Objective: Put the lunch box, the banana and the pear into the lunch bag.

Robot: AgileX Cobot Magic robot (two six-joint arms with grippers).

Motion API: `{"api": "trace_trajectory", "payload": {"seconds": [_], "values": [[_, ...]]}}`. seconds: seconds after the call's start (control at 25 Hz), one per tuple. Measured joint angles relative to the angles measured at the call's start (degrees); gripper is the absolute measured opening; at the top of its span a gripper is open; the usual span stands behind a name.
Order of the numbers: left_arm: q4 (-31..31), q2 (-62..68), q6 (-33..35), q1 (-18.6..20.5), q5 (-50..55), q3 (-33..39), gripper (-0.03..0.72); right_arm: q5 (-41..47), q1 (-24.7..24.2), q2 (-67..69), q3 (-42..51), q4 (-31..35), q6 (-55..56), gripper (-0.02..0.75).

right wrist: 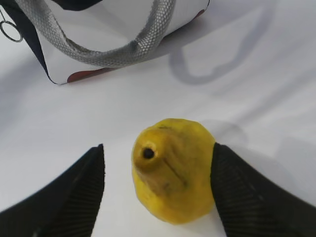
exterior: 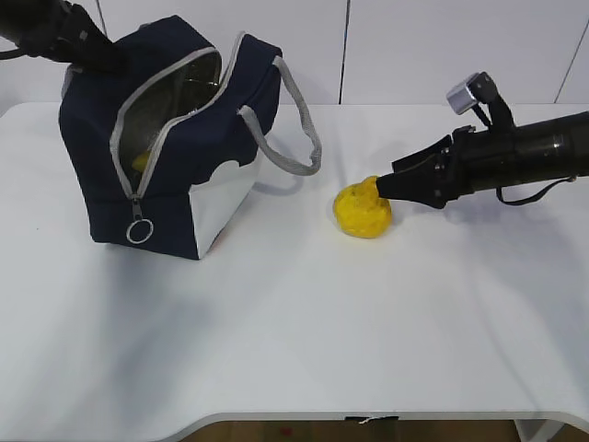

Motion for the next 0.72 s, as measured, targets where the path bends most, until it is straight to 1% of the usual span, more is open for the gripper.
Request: {"api": "trace_trajectory", "payload": {"seconds": [0.36, 0.72], "values": [[0.1, 0.0, 0.1, 0.0, 0.0, 0.0, -0.005, 1.98, 0.0, 2.31, 0.0, 4.03, -0.23, 0.529], [0.38, 0.0, 0.1, 0.0, 0.0, 0.0, -0.005, 2.47, 0.0, 2.57, 0.0, 5.37, -0.42, 0.529]]}}
